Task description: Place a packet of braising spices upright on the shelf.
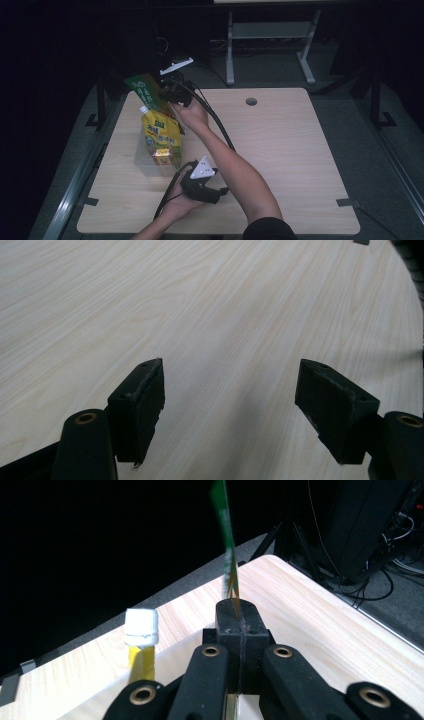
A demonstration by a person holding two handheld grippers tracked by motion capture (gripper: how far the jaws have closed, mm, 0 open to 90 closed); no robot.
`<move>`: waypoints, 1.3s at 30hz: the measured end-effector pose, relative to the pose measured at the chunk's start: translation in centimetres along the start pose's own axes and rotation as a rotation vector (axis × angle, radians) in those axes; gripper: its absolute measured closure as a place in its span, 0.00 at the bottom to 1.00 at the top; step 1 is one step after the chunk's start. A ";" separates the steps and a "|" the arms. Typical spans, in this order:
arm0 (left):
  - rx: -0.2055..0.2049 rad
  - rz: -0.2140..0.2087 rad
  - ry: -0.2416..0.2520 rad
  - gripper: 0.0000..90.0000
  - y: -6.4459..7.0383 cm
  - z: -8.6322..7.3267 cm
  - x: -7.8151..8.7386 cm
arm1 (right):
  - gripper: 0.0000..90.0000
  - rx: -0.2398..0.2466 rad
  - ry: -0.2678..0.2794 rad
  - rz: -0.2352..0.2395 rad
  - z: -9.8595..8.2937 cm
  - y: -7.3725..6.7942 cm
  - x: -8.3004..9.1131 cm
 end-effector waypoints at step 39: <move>0.003 0.020 0.020 0.31 -0.2 0.4 0.2 | 0.99 -0.060 -0.201 -0.014 -3.9 2.4 -2.8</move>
Point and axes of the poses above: each handheld gripper's, and its own axes: x roughly backward along the jaws, z roughly out of its top, y roughly to its right, the point moved 10 cm from there along -x, roughly forward along the jaws, and after that the axes turned 15 degrees about -x, right-handed, at the moved point
